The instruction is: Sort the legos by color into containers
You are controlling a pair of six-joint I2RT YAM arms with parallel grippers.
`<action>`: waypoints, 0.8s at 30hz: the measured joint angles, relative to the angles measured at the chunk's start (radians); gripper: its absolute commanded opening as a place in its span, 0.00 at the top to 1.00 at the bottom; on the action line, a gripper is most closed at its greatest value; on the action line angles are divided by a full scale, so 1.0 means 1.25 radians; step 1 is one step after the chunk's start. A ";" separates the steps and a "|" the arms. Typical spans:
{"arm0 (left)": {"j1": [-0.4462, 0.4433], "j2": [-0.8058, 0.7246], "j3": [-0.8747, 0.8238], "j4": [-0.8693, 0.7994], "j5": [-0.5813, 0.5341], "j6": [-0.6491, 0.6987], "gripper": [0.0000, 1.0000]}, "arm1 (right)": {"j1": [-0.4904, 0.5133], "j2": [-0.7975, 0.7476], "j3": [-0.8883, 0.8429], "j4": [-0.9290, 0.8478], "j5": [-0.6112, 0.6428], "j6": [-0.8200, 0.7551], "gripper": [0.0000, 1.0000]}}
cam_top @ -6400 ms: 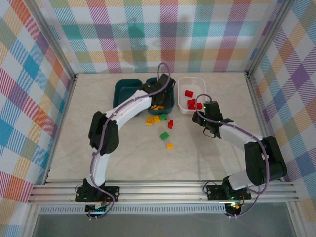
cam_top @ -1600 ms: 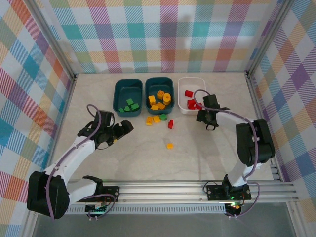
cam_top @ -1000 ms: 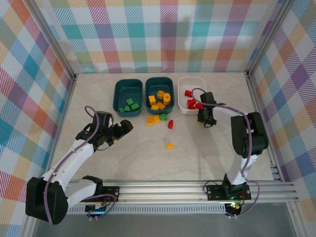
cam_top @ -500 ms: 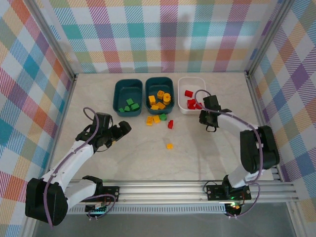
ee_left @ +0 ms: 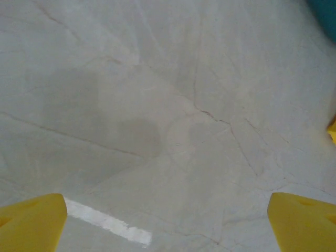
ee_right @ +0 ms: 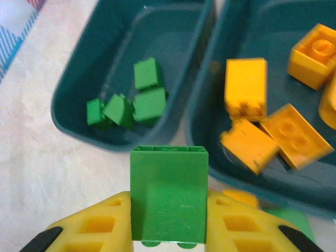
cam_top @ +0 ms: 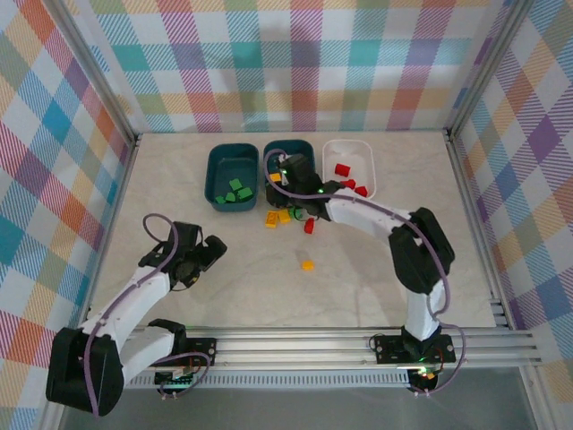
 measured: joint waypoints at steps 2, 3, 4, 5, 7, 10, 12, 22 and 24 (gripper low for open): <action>0.000 -0.031 -0.011 -0.005 -0.005 -0.003 0.02 | 0.000 0.067 0.078 -0.001 -0.022 -0.006 0.72; 0.000 -0.040 -0.014 -0.005 -0.005 -0.004 0.02 | 0.000 0.094 0.111 -0.003 -0.031 -0.009 0.72; 0.000 -0.045 -0.018 -0.003 -0.003 -0.005 0.02 | 0.000 0.122 0.143 -0.003 -0.039 -0.013 0.72; 0.000 -0.045 -0.020 -0.002 -0.002 -0.006 0.02 | 0.000 0.147 0.173 -0.007 -0.046 -0.018 0.72; 0.000 -0.035 -0.025 0.002 0.006 -0.007 0.02 | 0.000 0.195 0.232 -0.021 -0.059 -0.029 0.72; 0.000 -0.006 -0.027 0.013 0.022 -0.008 0.02 | 0.001 0.256 0.308 -0.044 -0.072 -0.044 0.71; 0.000 0.015 -0.027 0.019 0.035 -0.007 0.02 | 0.002 0.283 0.339 -0.059 -0.077 -0.049 0.70; 0.000 0.037 -0.027 0.035 0.065 0.000 0.02 | 0.012 0.321 0.406 -0.110 -0.083 -0.079 0.40; 0.000 0.037 -0.027 0.038 0.070 0.001 0.02 | 0.015 0.281 0.349 -0.101 -0.071 -0.082 0.40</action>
